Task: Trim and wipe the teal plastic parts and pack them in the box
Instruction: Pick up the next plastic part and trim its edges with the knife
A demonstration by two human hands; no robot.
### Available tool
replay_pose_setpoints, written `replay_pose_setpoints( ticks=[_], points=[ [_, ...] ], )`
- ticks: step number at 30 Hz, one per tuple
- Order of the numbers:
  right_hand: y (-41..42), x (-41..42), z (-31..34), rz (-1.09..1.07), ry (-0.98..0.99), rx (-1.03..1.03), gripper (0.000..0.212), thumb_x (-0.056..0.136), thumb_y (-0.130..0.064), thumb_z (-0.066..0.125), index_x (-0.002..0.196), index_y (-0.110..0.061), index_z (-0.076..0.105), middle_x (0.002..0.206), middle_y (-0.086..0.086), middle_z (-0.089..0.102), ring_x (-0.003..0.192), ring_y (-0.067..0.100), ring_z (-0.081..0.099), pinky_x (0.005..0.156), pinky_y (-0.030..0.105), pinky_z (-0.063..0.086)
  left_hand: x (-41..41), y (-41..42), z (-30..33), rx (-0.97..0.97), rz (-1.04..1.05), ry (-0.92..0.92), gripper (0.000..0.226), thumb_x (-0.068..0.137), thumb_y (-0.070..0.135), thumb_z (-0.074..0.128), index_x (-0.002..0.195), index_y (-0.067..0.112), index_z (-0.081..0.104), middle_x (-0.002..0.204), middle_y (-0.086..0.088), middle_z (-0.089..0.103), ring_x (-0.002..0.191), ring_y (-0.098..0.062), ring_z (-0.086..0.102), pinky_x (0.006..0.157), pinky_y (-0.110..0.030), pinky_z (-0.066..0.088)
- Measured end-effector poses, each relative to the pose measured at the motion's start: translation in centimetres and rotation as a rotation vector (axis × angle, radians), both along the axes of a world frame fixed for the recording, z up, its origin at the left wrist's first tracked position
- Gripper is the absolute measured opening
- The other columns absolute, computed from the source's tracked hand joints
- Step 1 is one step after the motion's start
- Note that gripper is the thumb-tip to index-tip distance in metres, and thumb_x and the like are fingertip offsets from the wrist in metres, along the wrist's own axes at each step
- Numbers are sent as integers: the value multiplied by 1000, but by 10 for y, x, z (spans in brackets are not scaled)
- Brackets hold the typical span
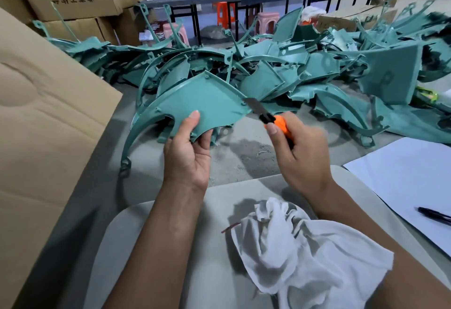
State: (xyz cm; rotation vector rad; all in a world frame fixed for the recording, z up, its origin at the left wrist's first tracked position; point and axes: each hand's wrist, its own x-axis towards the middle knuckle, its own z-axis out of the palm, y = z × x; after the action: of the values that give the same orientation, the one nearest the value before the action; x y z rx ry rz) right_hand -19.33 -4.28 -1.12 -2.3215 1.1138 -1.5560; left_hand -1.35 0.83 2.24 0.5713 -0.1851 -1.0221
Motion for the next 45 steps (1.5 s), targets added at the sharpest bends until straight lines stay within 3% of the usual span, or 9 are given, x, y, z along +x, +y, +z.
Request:
replay_pose_setpoints(
  ticks=[11,15,18,24,26,31,34,38,45],
  points=[
    [-12,-12,-2,-186,-46,129,39,110,-39,47,75,-21,44,55,-4,45,46,14,39,47,33,26,1,2,-10,-70,-147,-134,41,74,3,75,114,8,69,112,-8,76,94,-18,76,65,-25,61],
    [-5,-11,5,242,-422,372,43,105,-48,52,84,-11,53,62,6,44,51,19,38,46,36,34,19,6,-21,153,-333,-596,72,61,9,83,129,5,60,120,-17,72,102,-33,73,80,-51,61],
    [0,-10,11,471,-584,656,33,95,-47,69,113,-19,65,82,11,48,52,16,37,44,29,34,24,9,-26,246,-397,-761,92,45,18,89,131,6,57,114,-16,75,102,-35,73,91,-50,58],
    [-4,-6,8,369,-705,787,14,96,-4,70,107,-10,64,62,3,55,41,13,42,41,23,37,20,4,-26,63,-432,-605,42,82,41,72,113,11,73,113,-12,75,103,-28,72,75,-38,59],
    [-7,-5,7,345,-797,790,13,98,-6,69,108,-10,62,65,3,56,42,13,44,41,23,39,19,5,-24,-50,-515,-556,56,93,57,51,125,14,68,126,-13,71,113,-30,70,77,-44,60],
    [-10,-3,4,304,-913,720,14,98,-7,69,105,-15,59,71,0,61,45,13,51,44,24,46,8,3,-28,94,-410,-1032,26,88,29,71,103,8,64,86,-15,74,64,-26,71,51,-30,56],
    [-8,-3,2,256,-743,612,10,101,-20,67,102,-18,58,70,1,55,48,20,50,47,30,44,6,0,-32,161,-214,-1185,10,92,-1,70,89,0,60,69,-27,63,48,-20,66,42,-22,47],
    [-7,-6,1,-105,-109,230,27,106,-50,48,99,-25,54,81,-6,53,71,17,49,64,34,35,14,0,-28,73,7,-1224,16,91,1,69,85,-3,55,71,-29,55,56,-23,59,46,-24,47],
    [-2,-6,1,81,122,118,34,110,-32,47,85,-10,53,63,-1,51,55,21,48,52,45,39,25,2,-21,47,113,-935,13,91,13,66,89,1,59,78,-17,72,62,-23,67,50,-28,54]
  ],
)
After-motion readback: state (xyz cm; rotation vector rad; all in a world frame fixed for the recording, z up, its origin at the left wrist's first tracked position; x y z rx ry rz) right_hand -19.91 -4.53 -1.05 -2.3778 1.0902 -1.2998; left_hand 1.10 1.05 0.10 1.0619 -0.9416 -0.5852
